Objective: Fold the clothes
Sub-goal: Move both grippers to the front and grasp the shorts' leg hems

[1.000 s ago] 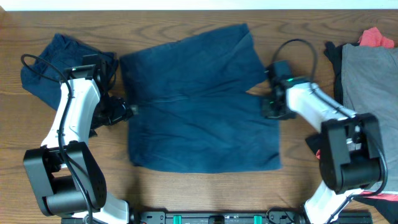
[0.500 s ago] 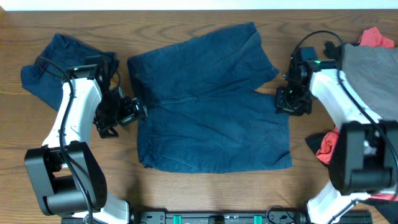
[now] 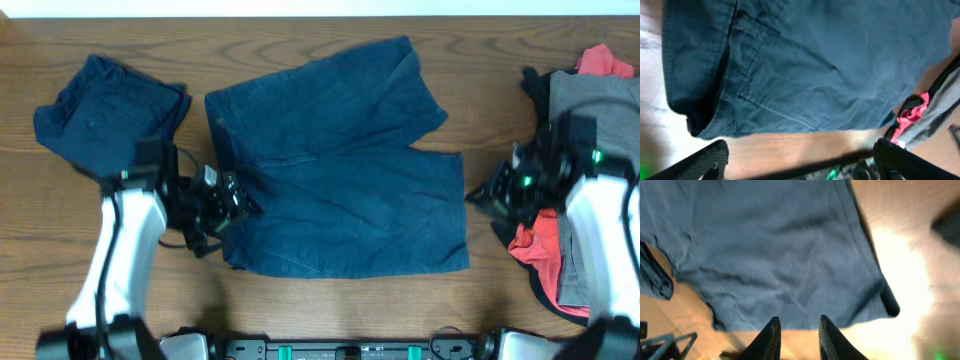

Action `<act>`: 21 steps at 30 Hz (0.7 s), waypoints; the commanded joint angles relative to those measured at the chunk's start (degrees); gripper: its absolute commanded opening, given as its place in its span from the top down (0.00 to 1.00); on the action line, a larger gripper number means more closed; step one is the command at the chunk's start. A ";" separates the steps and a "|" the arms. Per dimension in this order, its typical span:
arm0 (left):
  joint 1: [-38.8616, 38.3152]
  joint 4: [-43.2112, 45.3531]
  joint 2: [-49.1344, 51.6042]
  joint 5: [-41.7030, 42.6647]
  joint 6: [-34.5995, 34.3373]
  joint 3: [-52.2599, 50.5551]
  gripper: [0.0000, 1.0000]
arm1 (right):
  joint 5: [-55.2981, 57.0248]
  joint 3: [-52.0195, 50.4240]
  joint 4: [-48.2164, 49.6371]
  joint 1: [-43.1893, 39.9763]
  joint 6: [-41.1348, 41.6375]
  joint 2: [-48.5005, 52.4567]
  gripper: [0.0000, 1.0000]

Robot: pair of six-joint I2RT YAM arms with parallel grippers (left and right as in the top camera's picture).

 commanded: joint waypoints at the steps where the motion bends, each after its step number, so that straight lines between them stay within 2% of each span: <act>1: 0.20 2.89 -5.73 -2.19 -5.68 -6.80 0.08 | -2.71 -5.25 0.61 -0.37 1.55 -7.54 0.75; 5: 0.20 5.44 -12.66 -9.51 -13.86 -13.14 0.08 | -2.71 -9.62 0.31 -0.37 2.10 -15.06 0.71; 11: 0.20 8.94 -17.49 -11.78 -21.29 -18.91 0.07 | 0.39 -13.86 -1.55 -0.35 8.48 -20.41 0.71; 21: 0.17 16.63 -14.16 -13.64 -24.90 -24.20 0.12 | 3.32 -23.39 -1.03 -0.15 20.15 -20.94 0.73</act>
